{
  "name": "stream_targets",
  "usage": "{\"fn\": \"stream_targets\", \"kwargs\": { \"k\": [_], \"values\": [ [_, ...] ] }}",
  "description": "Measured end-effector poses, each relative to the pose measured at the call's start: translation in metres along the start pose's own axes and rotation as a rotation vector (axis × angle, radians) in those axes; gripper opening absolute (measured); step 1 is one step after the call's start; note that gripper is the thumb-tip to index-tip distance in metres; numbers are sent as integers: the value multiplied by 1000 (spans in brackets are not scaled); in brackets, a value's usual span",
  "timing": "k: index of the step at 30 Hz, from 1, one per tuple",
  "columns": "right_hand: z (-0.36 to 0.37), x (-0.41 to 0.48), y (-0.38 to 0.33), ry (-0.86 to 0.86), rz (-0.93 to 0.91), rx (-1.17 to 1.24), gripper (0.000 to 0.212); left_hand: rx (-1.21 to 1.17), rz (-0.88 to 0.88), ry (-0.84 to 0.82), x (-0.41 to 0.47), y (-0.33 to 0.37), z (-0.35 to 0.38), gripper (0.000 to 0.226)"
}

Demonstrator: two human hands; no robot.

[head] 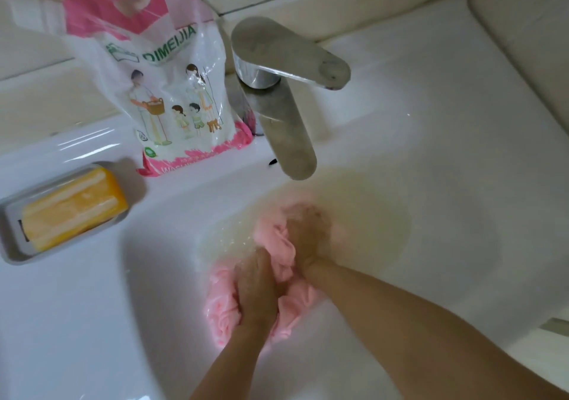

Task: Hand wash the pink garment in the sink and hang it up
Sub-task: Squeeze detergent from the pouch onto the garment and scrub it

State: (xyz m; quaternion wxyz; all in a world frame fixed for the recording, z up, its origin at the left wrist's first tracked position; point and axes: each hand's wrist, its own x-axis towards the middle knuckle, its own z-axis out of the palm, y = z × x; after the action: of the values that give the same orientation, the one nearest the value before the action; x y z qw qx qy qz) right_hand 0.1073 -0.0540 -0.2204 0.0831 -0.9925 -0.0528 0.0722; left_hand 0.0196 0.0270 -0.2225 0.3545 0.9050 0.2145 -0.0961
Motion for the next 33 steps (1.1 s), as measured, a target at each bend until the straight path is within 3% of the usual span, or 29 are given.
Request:
{"fn": "stream_targets", "kwargs": {
  "k": [2,4,6,7,10,11,13,16,18,19,20,21,22,23,24,25,26,28,30,33],
  "values": [
    [-11,9,-4,-28,167,176,31,113,74,15,-5,5,-5,28],
    [-30,15,7,-44,334,548,27,148,110,21,-5,10,-10,22],
    [-47,3,25,-44,245,793,29,207,118,-21,-5,8,-11,18],
    [-56,-9,31,-27,91,741,39,176,109,-39,-4,8,-11,19],
    [-33,-47,40,-5,-329,173,51,-154,-155,-220,-8,-3,-8,27],
    [-22,-55,38,-79,-346,58,54,-301,-216,-252,-10,-3,-7,28],
    [0,-52,34,-144,-342,57,53,-455,-262,-90,-10,-2,-4,18],
    [2,-35,27,-34,-284,94,49,-100,-114,-26,-3,0,-3,20],
    [-15,-24,11,-59,-171,106,65,41,-17,36,-3,-2,-3,26],
    [-19,-10,1,-125,-112,101,70,52,22,23,-3,2,-5,25],
    [-25,3,-5,-326,-78,112,67,74,43,17,-4,1,-5,19],
    [-20,11,-3,-441,-119,279,62,127,105,20,-5,3,-6,15],
    [-16,19,1,-619,-102,659,55,159,131,18,-4,3,-7,19],
    [-21,30,4,-792,-60,889,48,166,149,8,-4,4,-8,22],
    [-35,35,13,-688,46,885,41,186,133,-1,-2,5,-9,23],
    [-46,22,25,-410,167,911,40,220,125,-17,0,7,-12,23],
    [-55,7,34,-212,135,773,47,256,125,-18,1,7,-12,23],
    [-58,-24,53,3,-243,436,61,279,167,-11,0,7,-11,24],
    [-28,-41,55,-30,-501,164,55,268,231,10,0,2,-6,24],
    [5,-37,45,-92,-443,46,50,324,212,-34,4,-5,0,32]
  ]
}}
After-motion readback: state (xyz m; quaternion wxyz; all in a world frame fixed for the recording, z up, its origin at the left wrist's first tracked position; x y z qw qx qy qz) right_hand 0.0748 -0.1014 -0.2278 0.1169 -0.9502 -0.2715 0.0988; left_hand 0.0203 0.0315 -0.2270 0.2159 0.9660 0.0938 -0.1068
